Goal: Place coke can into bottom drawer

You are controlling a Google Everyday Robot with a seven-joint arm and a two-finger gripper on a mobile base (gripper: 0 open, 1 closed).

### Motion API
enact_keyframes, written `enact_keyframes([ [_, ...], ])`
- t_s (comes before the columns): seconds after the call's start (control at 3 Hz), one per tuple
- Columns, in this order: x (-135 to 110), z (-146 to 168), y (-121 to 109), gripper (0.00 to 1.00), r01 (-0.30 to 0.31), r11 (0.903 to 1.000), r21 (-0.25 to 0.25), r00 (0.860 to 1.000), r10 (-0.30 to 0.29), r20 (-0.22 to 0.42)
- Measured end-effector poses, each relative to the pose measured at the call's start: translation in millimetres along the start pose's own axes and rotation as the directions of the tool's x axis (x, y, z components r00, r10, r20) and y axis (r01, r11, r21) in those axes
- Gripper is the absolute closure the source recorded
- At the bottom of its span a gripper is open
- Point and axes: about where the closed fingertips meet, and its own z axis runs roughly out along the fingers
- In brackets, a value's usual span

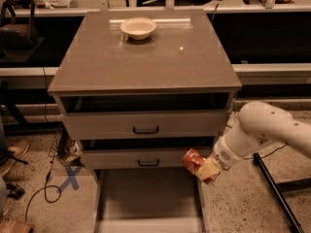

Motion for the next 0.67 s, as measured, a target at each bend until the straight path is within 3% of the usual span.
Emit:
enact_keyframes([
  [0.33,15.9,63.4,13.1,1.0,-0.107,0.9927,-0.056,0.991,0.111,0.072],
  [0.67,8.6,68.3,5.3,1.0,-0.11,0.9935,-0.03,0.988,0.113,0.108],
])
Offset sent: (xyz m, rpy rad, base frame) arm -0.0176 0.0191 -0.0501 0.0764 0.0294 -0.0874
